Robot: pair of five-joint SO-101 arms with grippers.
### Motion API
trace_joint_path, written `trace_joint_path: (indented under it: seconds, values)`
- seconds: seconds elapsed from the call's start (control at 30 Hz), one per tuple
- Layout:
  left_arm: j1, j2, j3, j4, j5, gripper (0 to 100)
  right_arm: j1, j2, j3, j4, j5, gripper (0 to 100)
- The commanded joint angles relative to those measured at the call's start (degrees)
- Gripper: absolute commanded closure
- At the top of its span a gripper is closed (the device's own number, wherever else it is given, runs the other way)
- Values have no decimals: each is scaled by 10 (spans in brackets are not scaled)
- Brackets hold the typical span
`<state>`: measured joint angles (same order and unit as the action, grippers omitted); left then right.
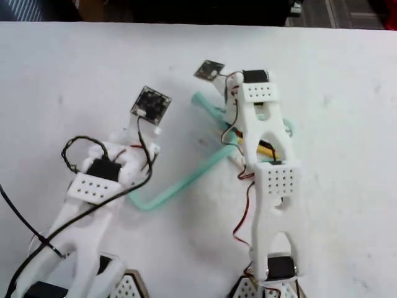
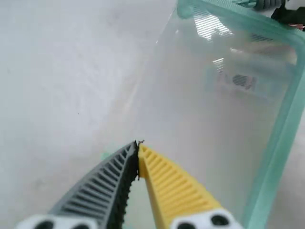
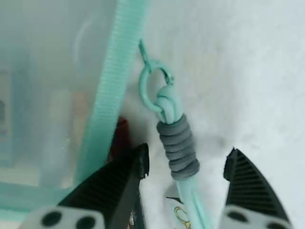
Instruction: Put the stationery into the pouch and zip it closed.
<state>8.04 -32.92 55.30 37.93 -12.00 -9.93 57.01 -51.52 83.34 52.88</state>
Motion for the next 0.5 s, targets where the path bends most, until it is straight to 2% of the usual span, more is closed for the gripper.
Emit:
trace_joint_path:
  seconds: [0.0,0.1,0.33,0.47]
  values:
    - [2,-3,-5,-13,1,976,-10,25,-59,-4,2,739]
    - [2,-3,-5,-13,1,976,-10,63,-107,-5,2,764]
    - [2,-3,-5,-14,1,976,-9,140,-208,-2,4,986]
    - [2,-3,-6,-14,1,976,1,141,-272,28,2,981]
